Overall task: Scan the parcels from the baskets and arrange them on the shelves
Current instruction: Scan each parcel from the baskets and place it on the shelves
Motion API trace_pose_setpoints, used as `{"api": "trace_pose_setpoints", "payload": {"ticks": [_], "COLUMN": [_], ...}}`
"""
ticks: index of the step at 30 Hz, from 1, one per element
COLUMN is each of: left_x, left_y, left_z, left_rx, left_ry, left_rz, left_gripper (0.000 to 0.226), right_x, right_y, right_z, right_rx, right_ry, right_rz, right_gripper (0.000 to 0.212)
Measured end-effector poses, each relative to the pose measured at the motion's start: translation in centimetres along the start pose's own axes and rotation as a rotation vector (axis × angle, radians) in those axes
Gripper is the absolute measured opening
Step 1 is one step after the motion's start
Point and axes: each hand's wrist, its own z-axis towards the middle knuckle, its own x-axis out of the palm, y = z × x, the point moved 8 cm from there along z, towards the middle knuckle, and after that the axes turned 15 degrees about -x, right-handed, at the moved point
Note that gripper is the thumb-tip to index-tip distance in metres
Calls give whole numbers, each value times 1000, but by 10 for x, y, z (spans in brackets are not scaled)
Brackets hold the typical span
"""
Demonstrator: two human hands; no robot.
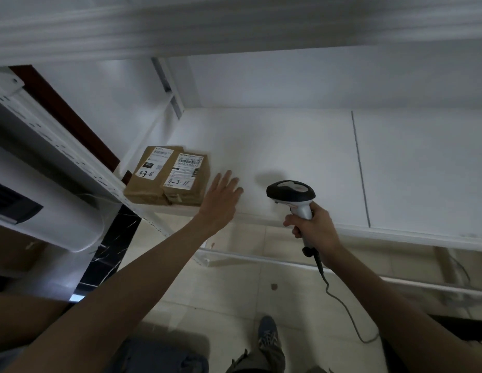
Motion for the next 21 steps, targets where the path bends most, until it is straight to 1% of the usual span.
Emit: {"api": "trace_pose_setpoints", "payload": {"ticks": [3,6,9,13,17,21], "left_x": [-27,-53,-73,-93,-109,-117], "left_y": [-51,-116,-194,-303,-418,-522], "left_z": [-5,-16,-35,-73,-125,-178], "left_rx": [84,193,317,507,711,879], "left_ry": [-26,-44,-32,34,94,107], "left_rz": [-200,-297,-303,-319,-304,-294], "left_gripper": [48,47,47,48,47,44], "right_x": [-32,-81,-143,-234,-322,-389], "right_y": [-4,-11,-23,-46,-79,-110], "right_z": [-21,-52,-95,-177,-278,-371], "right_rx": [8,10,23,63,164,265], "right_ry": [-50,-125,-240,-416,-639,-807], "right_rz": [12,29,31,31,-13,-23], "right_gripper": [27,23,18,14,12,14]}}
